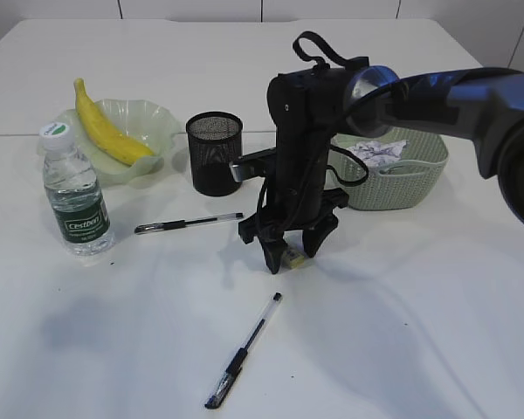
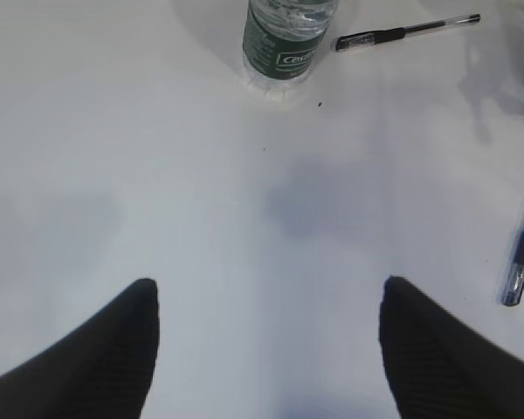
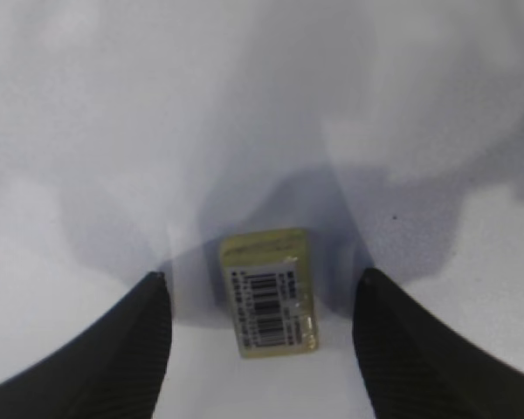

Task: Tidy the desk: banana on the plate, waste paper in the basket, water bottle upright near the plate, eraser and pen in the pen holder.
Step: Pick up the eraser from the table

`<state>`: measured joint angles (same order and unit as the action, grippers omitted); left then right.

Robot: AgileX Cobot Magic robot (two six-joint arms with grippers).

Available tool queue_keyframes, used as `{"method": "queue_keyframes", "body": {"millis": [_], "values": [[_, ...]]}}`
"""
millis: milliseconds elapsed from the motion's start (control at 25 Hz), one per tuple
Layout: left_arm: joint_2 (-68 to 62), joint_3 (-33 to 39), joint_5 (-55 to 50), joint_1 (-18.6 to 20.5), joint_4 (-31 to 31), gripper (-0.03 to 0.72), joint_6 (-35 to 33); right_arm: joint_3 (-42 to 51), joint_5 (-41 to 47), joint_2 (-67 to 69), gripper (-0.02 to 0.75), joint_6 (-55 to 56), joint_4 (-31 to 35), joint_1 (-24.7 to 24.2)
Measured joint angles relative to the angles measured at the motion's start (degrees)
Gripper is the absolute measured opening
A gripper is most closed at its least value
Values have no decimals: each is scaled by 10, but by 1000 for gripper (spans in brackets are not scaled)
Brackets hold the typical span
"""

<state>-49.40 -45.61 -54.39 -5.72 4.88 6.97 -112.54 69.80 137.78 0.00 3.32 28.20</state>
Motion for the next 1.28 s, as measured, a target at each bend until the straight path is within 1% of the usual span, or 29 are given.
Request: {"method": "queue_keyframes", "body": {"millis": [200, 280, 360, 520, 560, 640, 880, 1280], "values": [[0, 0, 0, 0, 0, 561, 0, 0, 0, 2, 480, 0, 1, 0], [0, 0, 0, 0, 0, 561, 0, 0, 0, 2, 451, 0, 1, 0], [0, 0, 0, 0, 0, 561, 0, 0, 0, 2, 387, 0, 1, 0], [0, 0, 0, 0, 0, 561, 0, 0, 0, 2, 215, 0, 1, 0], [0, 0, 0, 0, 0, 561, 0, 0, 0, 2, 193, 0, 1, 0], [0, 0, 0, 0, 0, 561, 0, 0, 0, 2, 178, 0, 1, 0], [0, 0, 0, 0, 0, 561, 0, -9, 0, 2, 168, 0, 1, 0], [0, 0, 0, 0, 0, 561, 0, -139, 1, 2, 167, 0, 2, 0]]}}
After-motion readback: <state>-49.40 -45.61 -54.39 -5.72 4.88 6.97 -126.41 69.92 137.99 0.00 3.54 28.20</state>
